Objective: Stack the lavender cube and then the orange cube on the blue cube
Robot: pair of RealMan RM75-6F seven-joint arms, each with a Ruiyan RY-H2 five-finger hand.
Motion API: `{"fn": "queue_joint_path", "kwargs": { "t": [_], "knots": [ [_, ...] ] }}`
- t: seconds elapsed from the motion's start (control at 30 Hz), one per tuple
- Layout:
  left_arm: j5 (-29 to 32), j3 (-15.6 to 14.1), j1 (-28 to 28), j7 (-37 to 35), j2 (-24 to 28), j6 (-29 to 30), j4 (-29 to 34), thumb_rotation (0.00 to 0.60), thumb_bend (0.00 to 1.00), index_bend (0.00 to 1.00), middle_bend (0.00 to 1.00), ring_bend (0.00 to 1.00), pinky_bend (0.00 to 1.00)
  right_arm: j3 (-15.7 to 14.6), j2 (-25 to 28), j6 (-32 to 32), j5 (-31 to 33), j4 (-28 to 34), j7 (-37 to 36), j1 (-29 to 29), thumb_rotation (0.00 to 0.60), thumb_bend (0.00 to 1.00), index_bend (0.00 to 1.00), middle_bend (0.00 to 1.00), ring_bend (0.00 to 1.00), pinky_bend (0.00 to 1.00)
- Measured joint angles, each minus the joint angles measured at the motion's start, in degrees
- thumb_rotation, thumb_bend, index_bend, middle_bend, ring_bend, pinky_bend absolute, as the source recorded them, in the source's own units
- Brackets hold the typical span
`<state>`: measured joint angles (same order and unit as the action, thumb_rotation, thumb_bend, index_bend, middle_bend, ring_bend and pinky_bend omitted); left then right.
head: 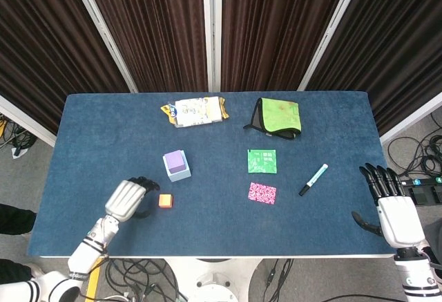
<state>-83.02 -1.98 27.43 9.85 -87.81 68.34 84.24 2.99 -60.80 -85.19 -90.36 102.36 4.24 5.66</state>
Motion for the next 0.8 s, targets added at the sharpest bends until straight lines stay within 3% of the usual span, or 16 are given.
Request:
{"fn": "queue_joint_path", "kwargs": {
  "t": [0.8],
  "knots": [
    [1.5, 2.5, 0.0, -0.9, -5.7, -3.4, -5.0, 0.600, 0.24, 0.42, 0.51, 0.36, 0.45, 0.1, 0.0, 0.3, 0.5, 0.0, 0.0, 0.1, 0.600, 0.13, 0.02, 0.05, 0.00, 0.00]
  ]
}}
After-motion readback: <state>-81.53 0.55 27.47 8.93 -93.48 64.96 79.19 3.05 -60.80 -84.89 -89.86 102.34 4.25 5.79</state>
